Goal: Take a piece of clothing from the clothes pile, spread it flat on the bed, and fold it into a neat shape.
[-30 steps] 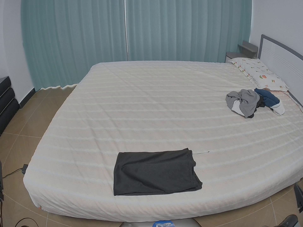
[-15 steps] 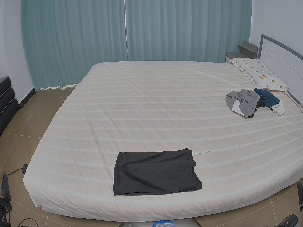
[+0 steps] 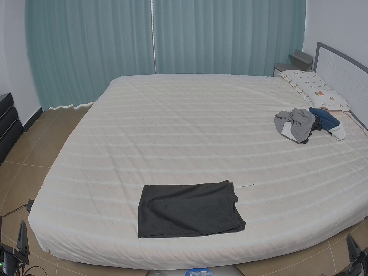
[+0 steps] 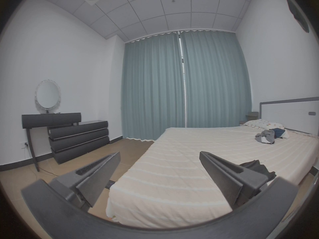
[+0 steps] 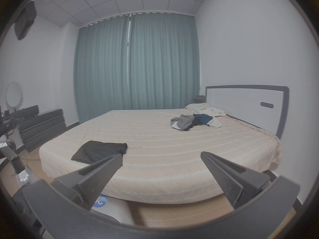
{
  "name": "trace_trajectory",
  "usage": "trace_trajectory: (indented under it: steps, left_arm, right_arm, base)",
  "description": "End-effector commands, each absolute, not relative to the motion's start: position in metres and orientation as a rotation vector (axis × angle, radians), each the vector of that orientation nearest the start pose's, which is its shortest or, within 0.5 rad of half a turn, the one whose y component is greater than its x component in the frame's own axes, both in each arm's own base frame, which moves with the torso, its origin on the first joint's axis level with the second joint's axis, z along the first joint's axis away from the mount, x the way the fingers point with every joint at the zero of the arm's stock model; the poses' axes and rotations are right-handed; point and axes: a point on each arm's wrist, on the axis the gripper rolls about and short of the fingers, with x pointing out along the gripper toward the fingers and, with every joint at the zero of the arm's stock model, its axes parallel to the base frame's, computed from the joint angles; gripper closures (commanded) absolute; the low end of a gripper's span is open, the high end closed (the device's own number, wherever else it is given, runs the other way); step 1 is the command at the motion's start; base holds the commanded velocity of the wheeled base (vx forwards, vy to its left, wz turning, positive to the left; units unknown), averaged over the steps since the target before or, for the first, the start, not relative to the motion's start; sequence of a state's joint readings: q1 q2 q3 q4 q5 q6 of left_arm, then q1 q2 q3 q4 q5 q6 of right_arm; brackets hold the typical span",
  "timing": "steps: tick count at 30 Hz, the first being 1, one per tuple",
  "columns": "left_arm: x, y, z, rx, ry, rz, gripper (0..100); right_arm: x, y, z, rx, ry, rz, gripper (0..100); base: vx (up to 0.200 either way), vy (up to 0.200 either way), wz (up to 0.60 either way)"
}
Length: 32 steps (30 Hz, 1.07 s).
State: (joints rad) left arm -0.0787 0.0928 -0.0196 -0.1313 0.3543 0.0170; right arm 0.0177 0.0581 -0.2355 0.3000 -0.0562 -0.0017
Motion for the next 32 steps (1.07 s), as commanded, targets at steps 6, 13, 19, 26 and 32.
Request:
trace_trajectory:
  steps: [6,13,19,26,32]
  left_arm:
    - [-0.015,0.005,0.084,-0.064,0.038,0.080,0]
    - [-0.015,0.002,0.081,-0.039,0.062,-0.039,0]
    - [-0.015,0.002,0.078,0.005,0.098,-0.066,0]
    - [-0.015,0.002,0.078,0.000,0.100,-0.063,0]
    - [-0.015,0.002,0.078,0.000,0.101,-0.061,0]
  right_arm:
    - [-0.023,0.001,0.076,-0.057,-0.003,0.035,0]
    - [-0.023,0.000,0.076,-0.008,-0.003,0.018,0]
    - [-0.023,0.000,0.076,-0.015,-0.003,0.012,0]
    - [-0.023,0.000,0.076,-0.011,-0.003,0.015,0]
    - [-0.023,0.000,0.076,-0.006,0.000,0.008,0]
  base:
    - [0.000,0.000,0.00]
    - [0.000,0.000,0.00]
    - [0.000,0.000,0.00]
    - [0.000,0.000,0.00]
    - [0.000,0.000,0.00]
